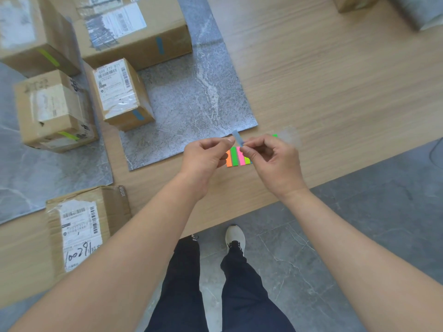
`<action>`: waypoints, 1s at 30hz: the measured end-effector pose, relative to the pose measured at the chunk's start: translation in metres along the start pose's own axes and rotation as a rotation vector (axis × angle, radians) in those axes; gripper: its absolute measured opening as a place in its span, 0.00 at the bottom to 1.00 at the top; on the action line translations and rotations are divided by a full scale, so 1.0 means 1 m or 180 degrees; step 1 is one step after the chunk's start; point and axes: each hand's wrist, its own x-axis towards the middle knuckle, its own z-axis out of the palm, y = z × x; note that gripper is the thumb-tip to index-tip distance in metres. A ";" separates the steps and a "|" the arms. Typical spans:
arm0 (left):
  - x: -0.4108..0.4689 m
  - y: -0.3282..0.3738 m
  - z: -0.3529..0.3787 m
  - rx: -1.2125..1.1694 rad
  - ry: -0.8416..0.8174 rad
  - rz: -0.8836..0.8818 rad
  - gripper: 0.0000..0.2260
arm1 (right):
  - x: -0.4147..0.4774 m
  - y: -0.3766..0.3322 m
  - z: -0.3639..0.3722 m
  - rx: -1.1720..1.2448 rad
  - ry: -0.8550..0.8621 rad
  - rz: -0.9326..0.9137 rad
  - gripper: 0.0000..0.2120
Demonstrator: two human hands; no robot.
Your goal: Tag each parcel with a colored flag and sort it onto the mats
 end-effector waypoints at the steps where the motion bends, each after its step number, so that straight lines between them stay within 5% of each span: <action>1: -0.002 0.002 -0.003 -0.0007 -0.0015 0.0013 0.05 | -0.001 -0.002 0.001 -0.0021 -0.0043 -0.0037 0.06; 12: -0.045 0.002 -0.042 0.0169 0.0230 0.0489 0.03 | -0.026 -0.041 0.023 -0.0072 -0.0566 -0.0391 0.09; 17: -0.072 -0.007 -0.085 0.0285 0.0568 0.0774 0.04 | -0.049 -0.061 0.047 0.0227 -0.0745 -0.0184 0.07; 23: -0.107 -0.024 -0.154 0.0254 0.0812 0.0941 0.04 | -0.079 -0.081 0.098 0.0295 -0.1075 0.0312 0.20; 30: -0.144 -0.048 -0.229 0.0277 0.0875 0.1116 0.03 | -0.134 -0.107 0.153 0.0425 -0.0914 0.0560 0.21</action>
